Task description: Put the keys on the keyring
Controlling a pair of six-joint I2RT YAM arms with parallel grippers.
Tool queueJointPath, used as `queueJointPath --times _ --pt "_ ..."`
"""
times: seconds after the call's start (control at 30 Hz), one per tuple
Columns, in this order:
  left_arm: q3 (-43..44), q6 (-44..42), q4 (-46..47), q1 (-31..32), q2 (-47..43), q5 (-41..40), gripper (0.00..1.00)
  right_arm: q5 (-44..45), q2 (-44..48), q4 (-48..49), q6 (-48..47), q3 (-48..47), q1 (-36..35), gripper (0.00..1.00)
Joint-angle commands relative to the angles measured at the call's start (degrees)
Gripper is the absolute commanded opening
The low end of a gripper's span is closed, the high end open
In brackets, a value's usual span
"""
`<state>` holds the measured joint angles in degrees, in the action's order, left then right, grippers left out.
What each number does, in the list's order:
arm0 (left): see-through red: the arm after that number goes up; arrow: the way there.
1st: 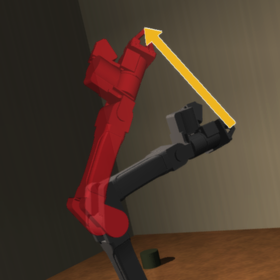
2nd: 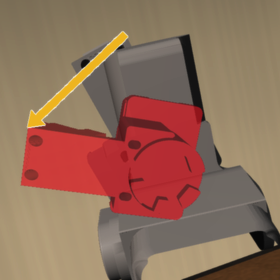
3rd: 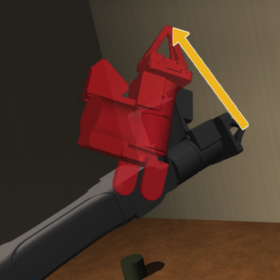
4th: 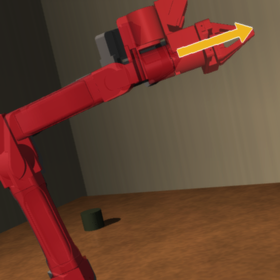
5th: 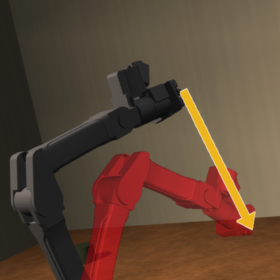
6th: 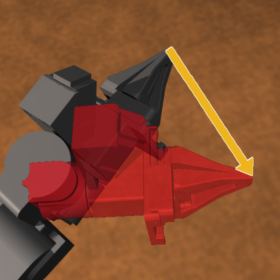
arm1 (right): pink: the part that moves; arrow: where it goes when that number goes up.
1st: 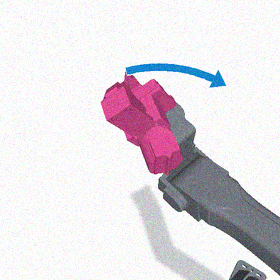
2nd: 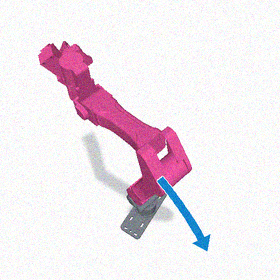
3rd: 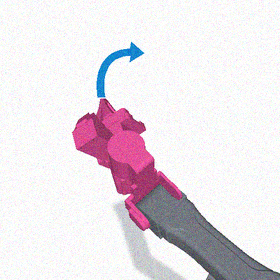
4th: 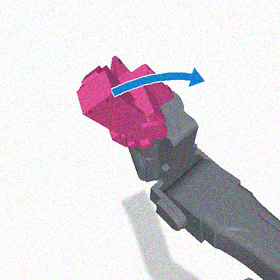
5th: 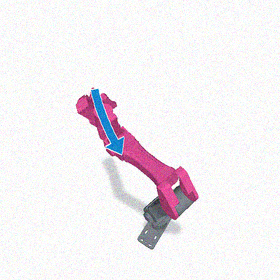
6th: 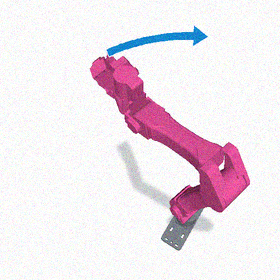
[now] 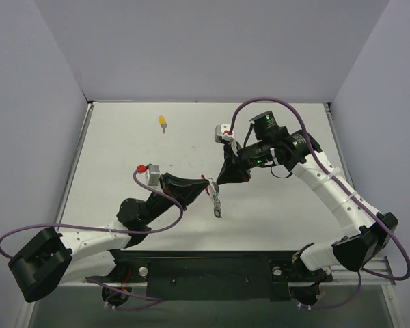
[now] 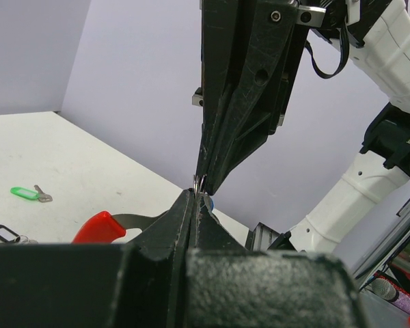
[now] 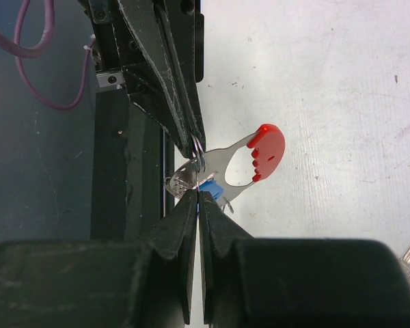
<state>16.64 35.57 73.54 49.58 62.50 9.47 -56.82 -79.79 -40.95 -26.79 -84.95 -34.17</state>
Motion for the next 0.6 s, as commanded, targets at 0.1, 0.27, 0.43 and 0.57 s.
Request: queueJointPath --times 0.1,0.27,0.43,0.57 --pt "-0.12 0.46 12.07 0.34 -1.33 -0.6 0.0 -0.49 -0.19 0.61 0.51 -0.57 0.42 0.0" --pt "-0.56 0.29 11.45 0.34 -2.12 -0.77 0.0 -1.54 -0.02 0.52 0.24 -0.48 0.69 0.0" --pt "-0.91 0.11 10.66 0.25 -2.82 -0.77 0.0 -1.98 0.16 0.26 -0.19 -0.13 0.69 0.0" --pt "-1.53 -0.85 6.55 -0.36 -4.31 0.01 0.0 -1.02 0.69 -2.8 -3.43 -0.39 2.17 0.0"
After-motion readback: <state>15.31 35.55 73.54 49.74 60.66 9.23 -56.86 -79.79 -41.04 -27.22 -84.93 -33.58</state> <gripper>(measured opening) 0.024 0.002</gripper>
